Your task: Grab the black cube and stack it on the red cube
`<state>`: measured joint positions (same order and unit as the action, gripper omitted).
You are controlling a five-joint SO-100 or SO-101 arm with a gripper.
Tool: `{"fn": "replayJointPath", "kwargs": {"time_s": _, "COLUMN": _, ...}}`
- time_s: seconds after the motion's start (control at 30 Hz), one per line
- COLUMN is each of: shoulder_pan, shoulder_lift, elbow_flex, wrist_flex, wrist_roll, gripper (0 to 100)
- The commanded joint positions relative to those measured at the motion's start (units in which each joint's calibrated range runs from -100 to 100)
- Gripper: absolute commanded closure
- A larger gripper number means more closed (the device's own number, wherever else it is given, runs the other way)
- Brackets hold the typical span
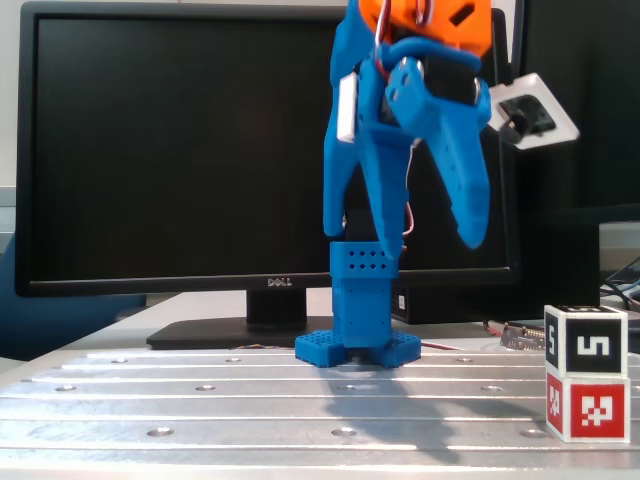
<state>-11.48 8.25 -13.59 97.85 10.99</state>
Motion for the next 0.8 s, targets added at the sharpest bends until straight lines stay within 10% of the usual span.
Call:
{"fn": "replayJointPath", "kwargs": {"time_s": 0.0, "shoulder_pan": 0.0, "shoulder_lift": -3.7, "elbow_flex": 1.6, "wrist_flex": -2.0, "wrist_roll": -3.7, "gripper": 68}}
{"fn": "replayJointPath", "kwargs": {"time_s": 0.77, "shoulder_pan": 0.9, "shoulder_lift": -42.2, "elbow_flex": 59.1, "wrist_flex": -37.0, "wrist_roll": -11.1, "gripper": 85}}
